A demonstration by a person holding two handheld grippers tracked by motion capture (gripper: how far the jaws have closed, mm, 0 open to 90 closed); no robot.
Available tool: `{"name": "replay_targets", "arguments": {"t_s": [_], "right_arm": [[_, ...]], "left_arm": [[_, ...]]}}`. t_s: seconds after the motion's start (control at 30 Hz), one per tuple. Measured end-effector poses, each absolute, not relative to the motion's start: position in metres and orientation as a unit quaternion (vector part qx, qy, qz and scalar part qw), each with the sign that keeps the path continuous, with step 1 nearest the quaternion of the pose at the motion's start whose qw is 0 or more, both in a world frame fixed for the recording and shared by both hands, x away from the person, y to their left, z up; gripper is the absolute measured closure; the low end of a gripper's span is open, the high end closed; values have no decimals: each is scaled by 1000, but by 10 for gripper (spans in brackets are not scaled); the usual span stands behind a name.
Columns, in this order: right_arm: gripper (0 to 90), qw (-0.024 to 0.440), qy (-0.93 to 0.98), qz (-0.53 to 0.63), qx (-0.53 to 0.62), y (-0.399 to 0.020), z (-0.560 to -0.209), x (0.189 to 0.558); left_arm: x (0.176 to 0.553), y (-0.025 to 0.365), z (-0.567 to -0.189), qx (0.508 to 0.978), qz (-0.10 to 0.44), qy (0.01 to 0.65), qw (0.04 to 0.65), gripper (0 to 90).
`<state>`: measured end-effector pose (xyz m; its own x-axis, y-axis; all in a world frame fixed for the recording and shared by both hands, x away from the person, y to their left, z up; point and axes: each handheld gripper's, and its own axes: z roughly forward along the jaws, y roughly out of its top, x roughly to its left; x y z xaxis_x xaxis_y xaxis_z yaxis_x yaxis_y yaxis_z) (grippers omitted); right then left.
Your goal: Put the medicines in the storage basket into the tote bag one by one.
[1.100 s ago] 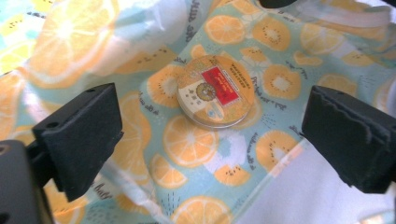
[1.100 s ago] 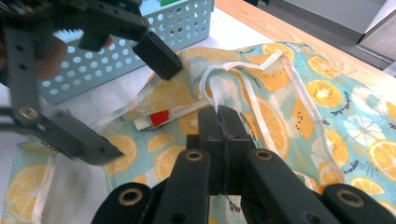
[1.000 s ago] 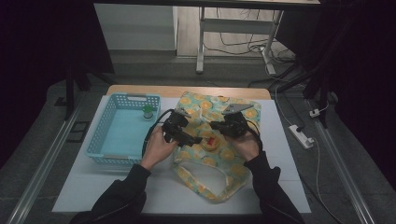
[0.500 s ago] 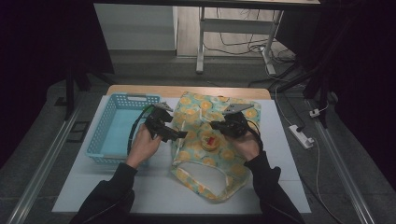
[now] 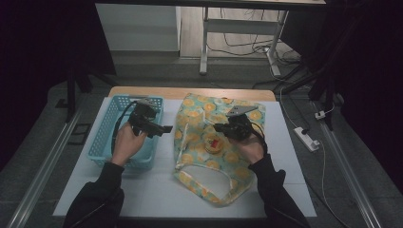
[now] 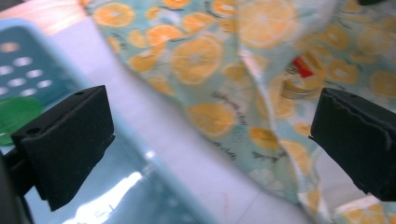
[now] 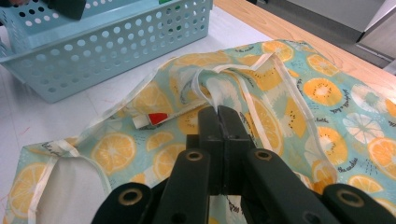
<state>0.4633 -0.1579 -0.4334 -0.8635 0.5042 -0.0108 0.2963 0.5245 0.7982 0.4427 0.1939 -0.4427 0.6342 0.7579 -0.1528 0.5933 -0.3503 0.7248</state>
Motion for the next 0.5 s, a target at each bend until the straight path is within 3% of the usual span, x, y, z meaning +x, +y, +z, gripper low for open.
{"name": "replay_targets", "arguments": {"t_s": [0.2, 0.5], "right_arm": [[900, 121, 865, 427, 233, -158, -434, 464], [900, 121, 866, 427, 231, -158, -434, 464]], "left_arm": [[452, 216, -444, 805, 129, 435, 382, 0], [476, 241, -455, 780, 112, 488, 375, 3]]}}
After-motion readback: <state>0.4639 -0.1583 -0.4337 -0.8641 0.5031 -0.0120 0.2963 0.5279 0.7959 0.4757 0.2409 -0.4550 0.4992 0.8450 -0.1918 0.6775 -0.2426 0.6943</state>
